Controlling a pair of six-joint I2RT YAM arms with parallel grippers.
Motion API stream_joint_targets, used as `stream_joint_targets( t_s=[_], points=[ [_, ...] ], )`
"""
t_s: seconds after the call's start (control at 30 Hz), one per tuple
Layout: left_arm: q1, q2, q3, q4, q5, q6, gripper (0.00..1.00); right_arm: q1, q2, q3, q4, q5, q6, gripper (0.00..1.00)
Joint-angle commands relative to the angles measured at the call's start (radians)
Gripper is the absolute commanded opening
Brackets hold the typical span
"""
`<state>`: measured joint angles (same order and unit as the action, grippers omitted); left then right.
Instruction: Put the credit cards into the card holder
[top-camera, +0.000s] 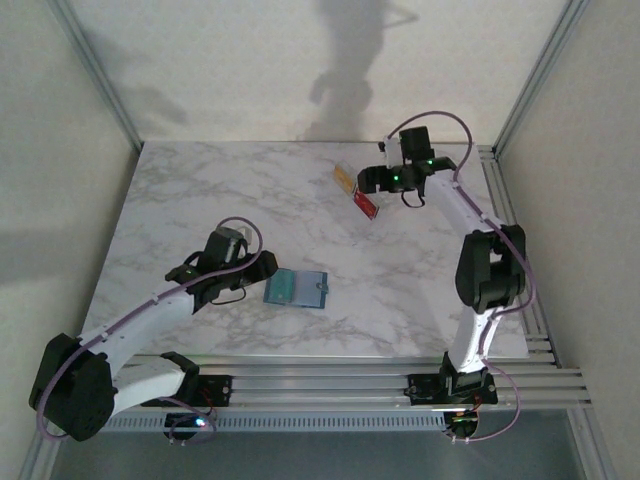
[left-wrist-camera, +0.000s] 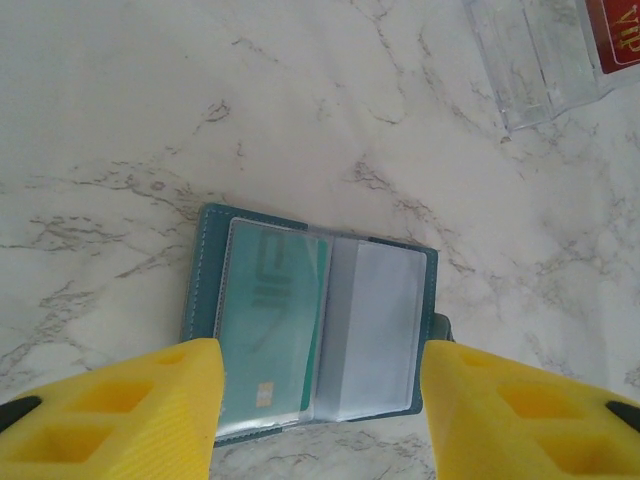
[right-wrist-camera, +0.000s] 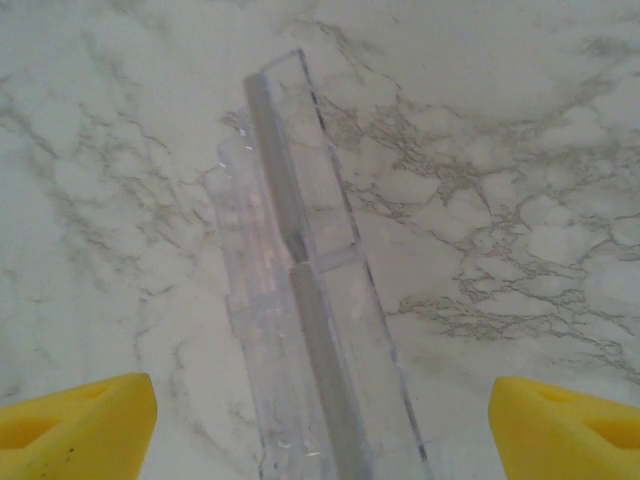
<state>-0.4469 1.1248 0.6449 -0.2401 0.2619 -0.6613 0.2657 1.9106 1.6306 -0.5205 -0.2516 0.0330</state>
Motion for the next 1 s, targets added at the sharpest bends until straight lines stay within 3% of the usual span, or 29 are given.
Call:
stream_joint_targets(
  t_s=[0.0,0.17,0.33,0.47,0.77,0.97],
  points=[
    [0.005,-0.02,-0.021,0.004,-0.001,-0.024,0.54,-0.008,0.062,0.01,-0.068,-0.031,0.003,0.88],
    [0.005,-0.017,-0.023,0.01,0.009,-0.022,0.54,-0.007,0.079,-0.027,-0.071,-0.139,0.022,0.87],
    [0.004,-0.007,-0.026,0.019,-0.001,-0.014,0.55,-0.004,0.043,-0.084,-0.057,-0.336,0.042,0.83],
    [0.004,0.02,-0.025,0.031,0.013,-0.016,0.54,-0.005,-0.001,-0.12,-0.06,-0.364,0.058,0.83],
    [-0.004,0.035,-0.049,0.072,0.021,-0.031,0.54,0.058,0.033,0.007,-0.217,-0.004,0.01,0.86],
    [-0.019,0.034,-0.047,0.081,0.042,-0.034,0.58,0.149,0.129,0.148,-0.301,0.272,-0.042,0.99]
  ],
)
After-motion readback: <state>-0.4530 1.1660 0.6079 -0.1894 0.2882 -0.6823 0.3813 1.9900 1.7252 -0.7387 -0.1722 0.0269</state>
